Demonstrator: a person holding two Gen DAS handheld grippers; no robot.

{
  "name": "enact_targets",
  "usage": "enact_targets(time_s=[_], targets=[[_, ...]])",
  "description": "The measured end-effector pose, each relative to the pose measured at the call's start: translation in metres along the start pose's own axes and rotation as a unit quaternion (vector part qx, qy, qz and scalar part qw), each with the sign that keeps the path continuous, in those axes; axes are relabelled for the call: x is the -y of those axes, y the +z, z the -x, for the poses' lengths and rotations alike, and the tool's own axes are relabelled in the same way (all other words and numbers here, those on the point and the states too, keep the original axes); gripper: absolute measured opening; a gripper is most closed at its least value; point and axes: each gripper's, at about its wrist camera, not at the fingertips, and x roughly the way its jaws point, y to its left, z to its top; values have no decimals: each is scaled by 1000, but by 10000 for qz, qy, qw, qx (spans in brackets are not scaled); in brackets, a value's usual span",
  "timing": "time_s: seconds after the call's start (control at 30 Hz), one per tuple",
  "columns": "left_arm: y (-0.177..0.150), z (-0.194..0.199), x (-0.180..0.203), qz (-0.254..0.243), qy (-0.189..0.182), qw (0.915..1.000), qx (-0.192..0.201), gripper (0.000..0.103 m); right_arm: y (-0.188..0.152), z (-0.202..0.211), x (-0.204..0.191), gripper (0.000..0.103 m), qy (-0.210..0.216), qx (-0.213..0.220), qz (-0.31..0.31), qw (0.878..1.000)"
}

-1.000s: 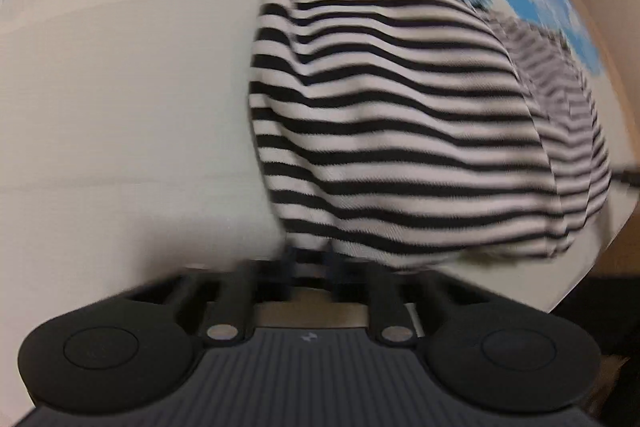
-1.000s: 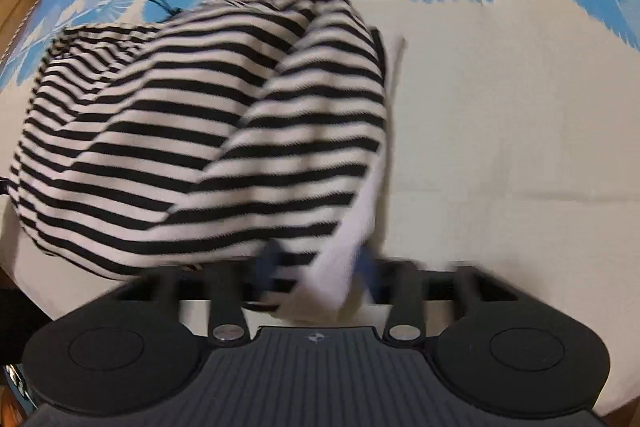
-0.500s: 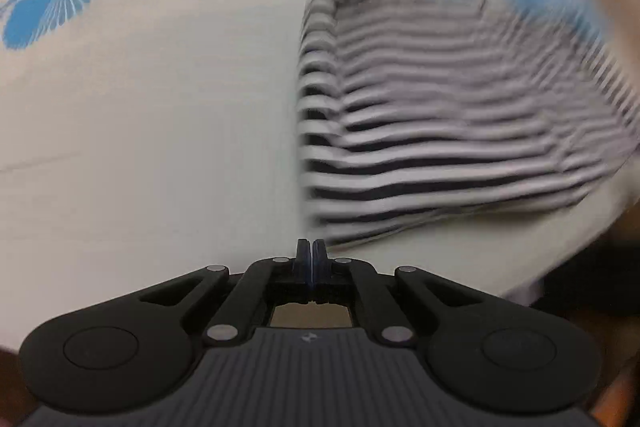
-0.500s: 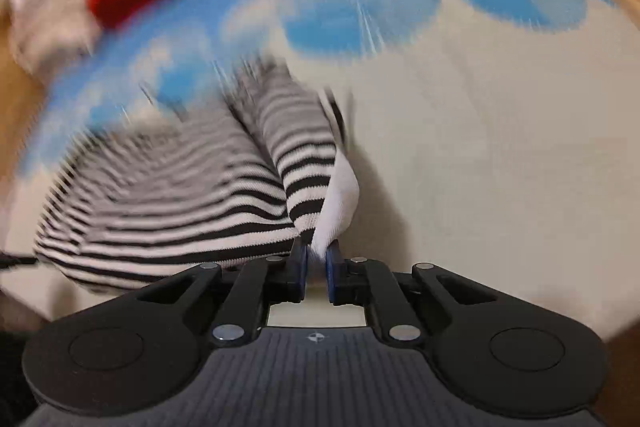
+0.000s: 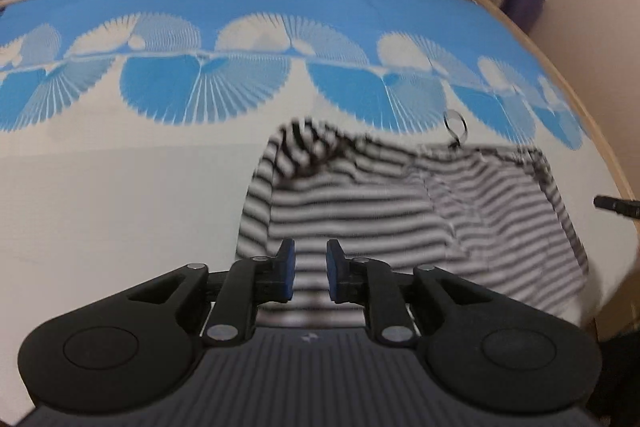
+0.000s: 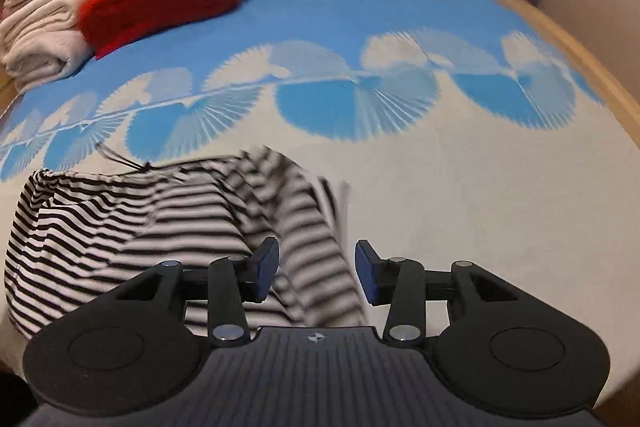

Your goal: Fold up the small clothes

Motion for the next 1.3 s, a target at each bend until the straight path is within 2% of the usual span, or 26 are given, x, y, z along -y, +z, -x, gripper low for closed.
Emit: enact_targets(time_s=[0.03,0.07,0.1,0.27,0.37,0.47,0.57,0.6,0.67,0.7,0.73,0.77,0.8,0.87,0.93,1.0,1.03,1.1,1.13,1.17,1.2,1.23,1.27,1.3], targets=[[3,-5,2,63,44,9999,71,32,3,-5,-8,46,-25,65,117,9999],[6,-9,2,138,134,9998,104,43,4,-10,-16,47,-69,120,230,9996],[10,-15,3,186,233,9995,99,45,8,-18,-25,48,-120,141,374,9991],[15,-44,6,420,254,9982,347,46,21,-61,-57,48,-416,85,1161,9923],[21,-62,15,181,346,9989,277,46,18,-77,-72,48,-525,41,1486,9875],[29,-72,29,-207,420,9978,478,47,12,-96,-88,48,-911,130,2108,9732],[33,-88,39,-606,658,9951,428,47,11,-119,-92,44,-1074,-117,2370,9655],[35,-93,40,-690,683,9944,426,47,14,-122,-91,39,-1022,-94,2326,9671],[40,-103,43,-805,712,9933,423,46,21,-128,-89,24,-969,-96,2200,9706],[43,-109,42,-819,708,9933,403,43,24,-132,-88,13,-958,-125,2162,9716],[45,-113,41,-807,708,9935,381,36,27,-136,-86,8,-958,-151,2115,9726],[48,-119,40,-797,739,9935,330,8,31,-137,-84,7,-985,-102,2028,9742],[52,-126,38,-787,830,9931,273,3,37,-135,-81,7,-1046,54,1861,9769],[62,-126,28,-534,1047,9919,484,2,50,-126,-72,6,-1114,481,1326,9837],[73,-117,19,-97,989,9911,889,1,61,-118,-67,6,-1111,854,924,9858],[79,-115,15,132,1032,9885,1095,1,63,-121,-72,6,-1221,940,996,9830],[79,-123,16,112,1144,9886,974,1,62,-128,-76,6,-1241,818,1086,9829],[77,-147,13,135,1178,9924,333,5,60,-144,-81,9,-1265,466,1155,9841],[75,-163,9,206,1133,9932,-169,6,58,-153,-82,13,-1276,243,1168,9846],[71,-172,6,278,1118,9920,-510,7,56,-161,-83,19,-1285,33,1174,9847],[71,-172,4,332,1134,9915,-549,8,53,-170,-82,33,-1264,-254,1184,9846],[73,-166,3,417,1151,9912,-512,12,50,-173,-82,40,-1283,-394,1196,9837],[76,-156,2,580,1123,9908,-478,28,47,-172,-82,41,-1332,-403,1218,9827],[78,-144,0,809,1034,9905,-417,50,46,-169,-82,44,-1352,-375,1234,9824]])
